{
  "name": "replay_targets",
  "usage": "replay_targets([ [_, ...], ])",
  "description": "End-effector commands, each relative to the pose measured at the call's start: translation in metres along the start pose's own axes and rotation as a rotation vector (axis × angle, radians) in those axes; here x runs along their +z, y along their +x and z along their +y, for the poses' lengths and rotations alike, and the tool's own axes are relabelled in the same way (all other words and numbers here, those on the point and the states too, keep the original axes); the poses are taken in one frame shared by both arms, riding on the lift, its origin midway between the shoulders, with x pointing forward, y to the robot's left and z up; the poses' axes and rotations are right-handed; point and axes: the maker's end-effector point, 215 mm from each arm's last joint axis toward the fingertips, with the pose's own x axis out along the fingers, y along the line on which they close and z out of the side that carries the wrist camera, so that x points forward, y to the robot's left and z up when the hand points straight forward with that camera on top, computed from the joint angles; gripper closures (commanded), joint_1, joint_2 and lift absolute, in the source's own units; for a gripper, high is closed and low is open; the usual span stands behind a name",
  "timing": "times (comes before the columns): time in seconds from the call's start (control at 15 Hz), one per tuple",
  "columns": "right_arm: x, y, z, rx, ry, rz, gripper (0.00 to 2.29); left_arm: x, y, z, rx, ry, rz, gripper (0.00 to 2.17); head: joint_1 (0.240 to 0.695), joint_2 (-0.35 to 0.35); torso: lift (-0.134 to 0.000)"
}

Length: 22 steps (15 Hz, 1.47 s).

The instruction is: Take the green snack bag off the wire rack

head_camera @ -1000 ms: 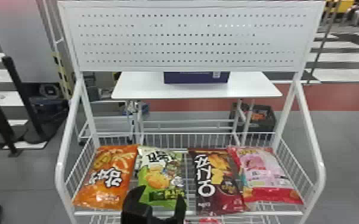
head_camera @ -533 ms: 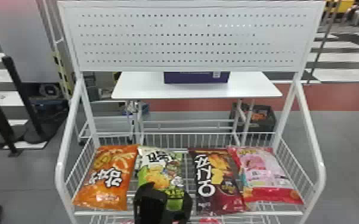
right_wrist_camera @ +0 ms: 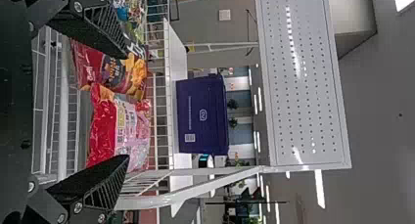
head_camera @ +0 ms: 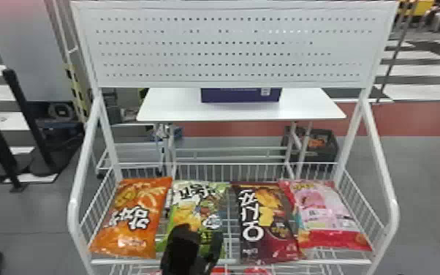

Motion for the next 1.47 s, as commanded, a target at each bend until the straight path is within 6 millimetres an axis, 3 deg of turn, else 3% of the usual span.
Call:
replay_targets([
  [0.0,0.000,0.000,0.000,0.000,0.000,-0.001,0.17,-0.008,-0.002,0.001,0.003,0.005,0.019,1.01,0.499,0.000,0.000],
  [0.07,0.001,0.001,0.000,0.000,0.000,-0.002,0.17,-0.006,-0.003,0.002,0.010,0.003,0.013,1.36,0.499,0.000,0.000],
  [0.2,0.001,0.001,0.000,-0.001,0.001,-0.002,0.17,-0.005,-0.004,0.002,0.013,0.001,0.012,1.74,0.499,0.000,0.000],
  [0.6,0.000,0.001,-0.001,-0.003,0.003,-0.003,0.17,0.019,-0.022,-0.005,-0.005,-0.030,-0.046,1.74,0.499,0.000,0.000],
  [0.73,0.000,0.001,-0.001,-0.004,0.004,-0.003,0.17,0.037,-0.034,-0.005,-0.011,-0.041,-0.090,1.74,0.499,0.000,0.000],
  [0.93,0.000,0.001,-0.001,-0.005,0.005,-0.003,0.17,0.066,-0.066,-0.003,-0.020,-0.082,-0.173,1.74,0.499,0.000,0.000],
  [1.2,0.001,0.003,0.000,-0.004,0.005,-0.005,0.17,0.097,-0.139,0.039,0.037,-0.121,-0.324,1.74,0.499,0.000,0.000],
  [1.27,0.000,0.003,0.001,-0.003,0.006,-0.003,0.17,0.103,-0.157,0.039,0.029,-0.141,-0.368,1.74,0.499,0.000,0.000],
  [1.4,-0.001,0.004,0.001,-0.002,0.007,-0.003,0.17,0.100,-0.188,0.061,0.073,-0.130,-0.409,1.74,0.499,0.000,0.000],
])
